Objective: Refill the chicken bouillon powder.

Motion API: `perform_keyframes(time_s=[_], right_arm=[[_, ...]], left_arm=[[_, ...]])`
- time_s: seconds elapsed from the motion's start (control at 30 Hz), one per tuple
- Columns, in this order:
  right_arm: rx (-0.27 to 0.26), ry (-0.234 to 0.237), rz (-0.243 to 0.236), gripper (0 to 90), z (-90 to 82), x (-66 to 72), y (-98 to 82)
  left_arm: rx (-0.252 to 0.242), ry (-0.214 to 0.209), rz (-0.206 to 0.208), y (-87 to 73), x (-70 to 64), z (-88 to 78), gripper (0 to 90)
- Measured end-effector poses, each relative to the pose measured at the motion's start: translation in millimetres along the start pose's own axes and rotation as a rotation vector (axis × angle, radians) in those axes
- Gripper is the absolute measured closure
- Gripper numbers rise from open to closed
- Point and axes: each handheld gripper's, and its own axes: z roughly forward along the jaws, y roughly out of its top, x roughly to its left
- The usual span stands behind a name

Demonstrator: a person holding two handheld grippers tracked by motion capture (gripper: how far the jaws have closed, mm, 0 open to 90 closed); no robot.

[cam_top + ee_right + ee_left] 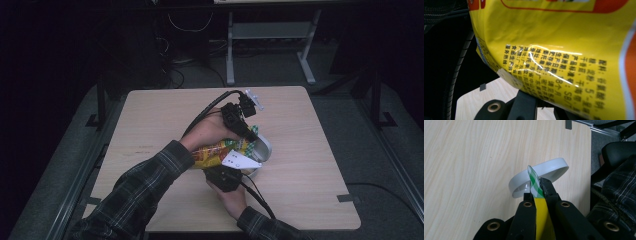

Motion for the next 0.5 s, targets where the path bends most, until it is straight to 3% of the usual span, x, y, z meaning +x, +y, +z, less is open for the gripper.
perform_keyframes(time_s=[0.5], right_arm=[[0.002, 0.0, 0.004, 89.9, 0.0, 0.0, -0.1]], left_arm=[[0.003, 0.001, -0.002, 0.3, -0.4, 1.3, 89.4]])
